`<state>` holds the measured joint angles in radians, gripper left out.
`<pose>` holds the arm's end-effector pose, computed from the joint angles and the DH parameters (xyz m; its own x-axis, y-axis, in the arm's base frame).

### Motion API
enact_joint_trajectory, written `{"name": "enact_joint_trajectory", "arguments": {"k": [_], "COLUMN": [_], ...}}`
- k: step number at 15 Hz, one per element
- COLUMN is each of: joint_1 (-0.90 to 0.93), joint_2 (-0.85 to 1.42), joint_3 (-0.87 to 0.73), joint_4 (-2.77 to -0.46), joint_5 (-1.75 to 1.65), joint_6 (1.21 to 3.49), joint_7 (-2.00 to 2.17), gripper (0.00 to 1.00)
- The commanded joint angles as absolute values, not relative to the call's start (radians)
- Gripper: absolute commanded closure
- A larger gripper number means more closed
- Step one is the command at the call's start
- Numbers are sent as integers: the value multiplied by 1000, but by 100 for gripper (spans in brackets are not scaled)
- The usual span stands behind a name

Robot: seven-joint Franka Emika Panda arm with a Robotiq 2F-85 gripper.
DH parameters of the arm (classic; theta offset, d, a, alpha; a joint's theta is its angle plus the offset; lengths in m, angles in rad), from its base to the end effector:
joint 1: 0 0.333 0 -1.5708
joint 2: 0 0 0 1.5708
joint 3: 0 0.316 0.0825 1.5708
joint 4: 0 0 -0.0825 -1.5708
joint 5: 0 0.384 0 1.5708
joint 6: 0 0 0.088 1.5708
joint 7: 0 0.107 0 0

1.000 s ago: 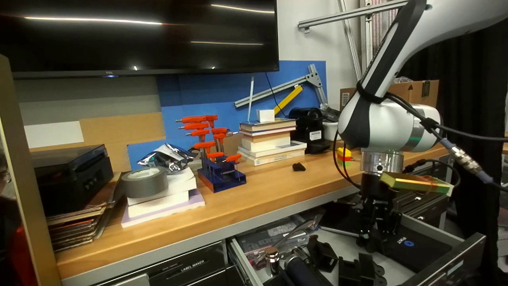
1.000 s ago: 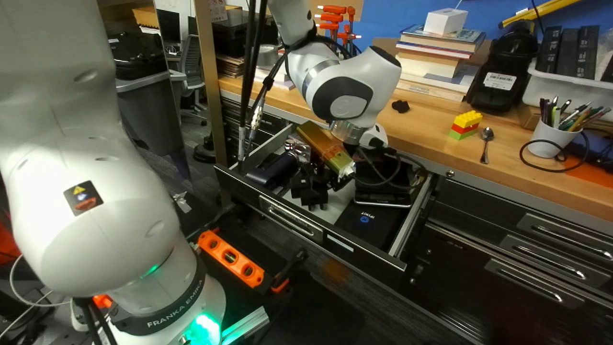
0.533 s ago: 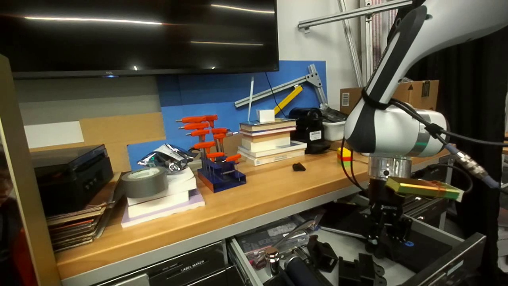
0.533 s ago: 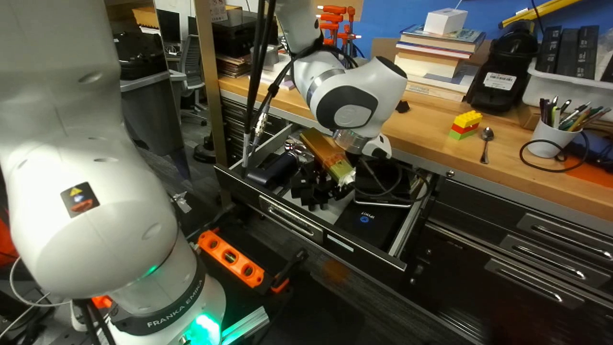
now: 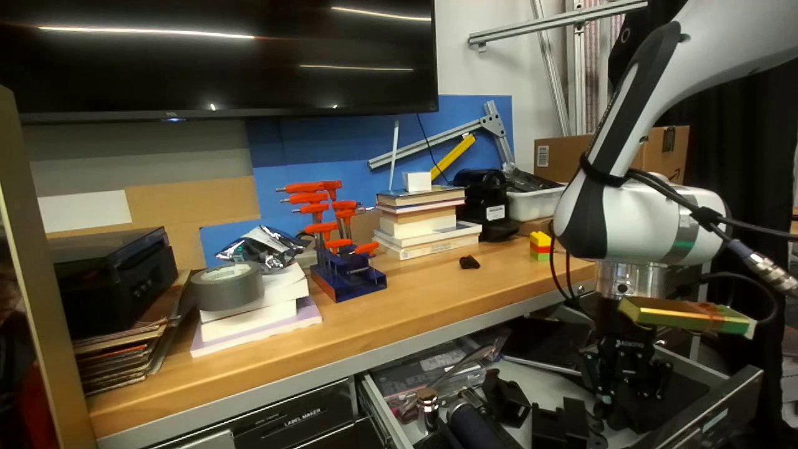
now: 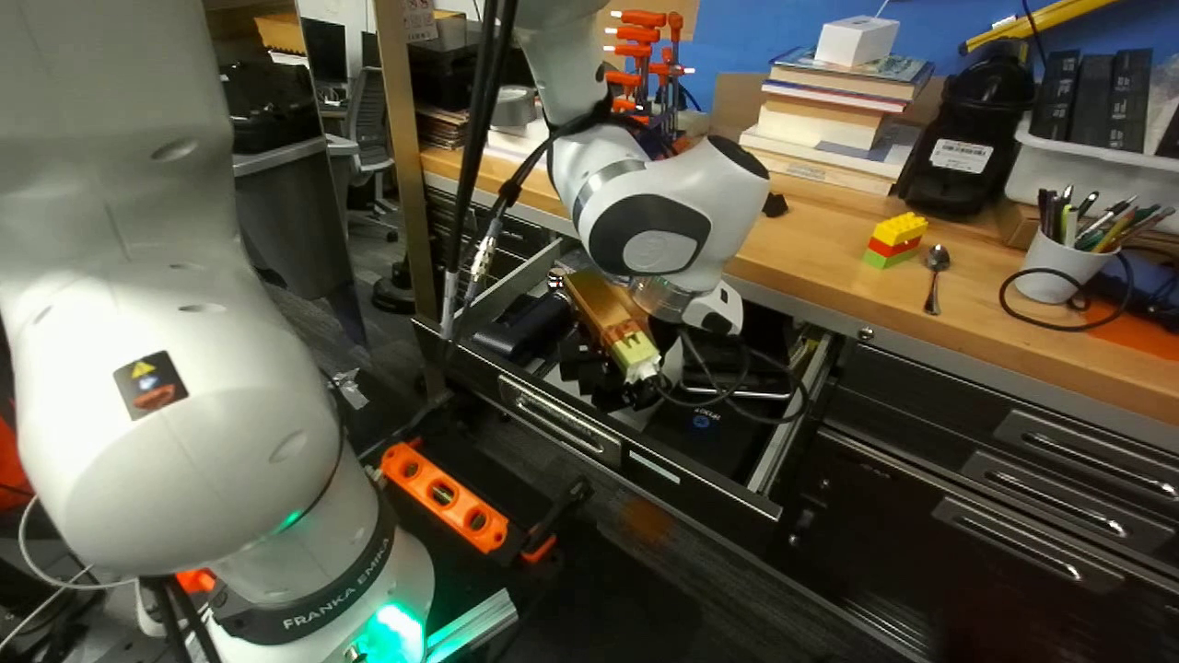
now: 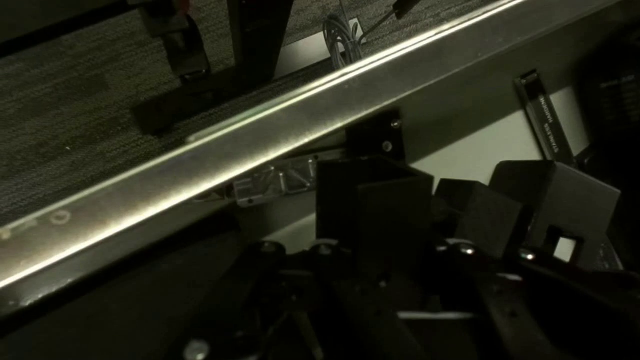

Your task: Pick up the black objects from the countertop and put them inside the open drawer then close the drawer

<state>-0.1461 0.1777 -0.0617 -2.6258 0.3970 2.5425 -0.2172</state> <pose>0.3890 -0.0883 0.1683 0.9187 -0.3110 -0.2436 -0.3570 -0.9176 -0.1749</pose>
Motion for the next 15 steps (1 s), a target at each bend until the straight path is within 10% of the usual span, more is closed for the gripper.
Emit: {"name": "enact_joint_trajectory", "arguments": {"k": [1, 7, 15], "joint_1": [-159, -153, -126], "joint_2": [174, 150, 71], "joint_3": [-55, -64, -80], "joint_4": [-2645, -2633, -2481], "joint_5": [435, 395, 156], "joint_6": [2585, 2616, 2552], "joint_7": [-210, -161, -32], "gripper": [47, 2, 0]}}
